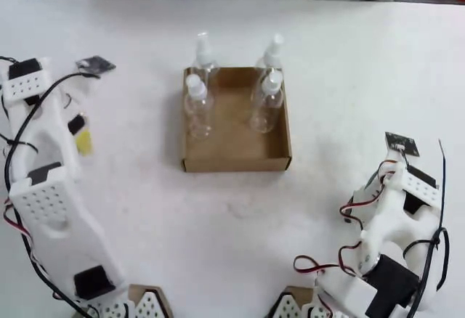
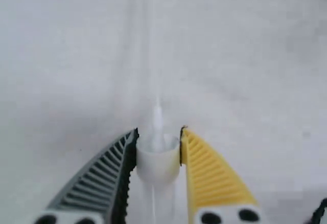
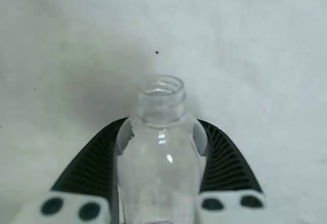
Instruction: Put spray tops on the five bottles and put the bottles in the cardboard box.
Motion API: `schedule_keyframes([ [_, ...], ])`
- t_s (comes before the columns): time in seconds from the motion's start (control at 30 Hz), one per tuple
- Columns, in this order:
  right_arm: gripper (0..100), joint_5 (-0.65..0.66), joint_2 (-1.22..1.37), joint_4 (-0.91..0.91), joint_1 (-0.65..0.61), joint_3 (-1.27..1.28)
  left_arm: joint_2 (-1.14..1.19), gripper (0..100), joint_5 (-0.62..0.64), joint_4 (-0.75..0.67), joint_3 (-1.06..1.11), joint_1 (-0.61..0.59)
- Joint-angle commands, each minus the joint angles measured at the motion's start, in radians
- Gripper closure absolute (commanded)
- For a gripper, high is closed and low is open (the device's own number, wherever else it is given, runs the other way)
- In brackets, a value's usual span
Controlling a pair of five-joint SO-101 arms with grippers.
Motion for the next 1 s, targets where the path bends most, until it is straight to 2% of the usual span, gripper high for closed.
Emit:
schedule_keyframes([
  [0.0,98.2,-0.009,-0.033,-0.008,-0.005,-0.005,-0.015,98,-0.229,0.124,0.005,0.067],
  [0.27,98.2,-0.009,-0.033,-0.008,-0.005,-0.005,-0.266,98,-0.27,0.064,0.313,0.074],
  [0.5,98.2,-0.009,-0.033,-0.008,-0.005,-0.005,-0.657,98,-0.264,-0.279,0.81,0.081],
  [0.63,98.2,-0.008,-0.033,-0.008,-0.005,-0.005,-0.805,98,-0.264,-0.483,1.06,0.093],
  [0.77,98.2,-0.006,-0.033,-0.008,-0.004,-0.003,-0.862,91,-0.247,-0.631,1.208,0.085],
  [0.97,98.2,-0.005,-0.033,-0.008,-0.004,0.005,-0.871,81,-0.103,-0.778,1.28,0.073],
])
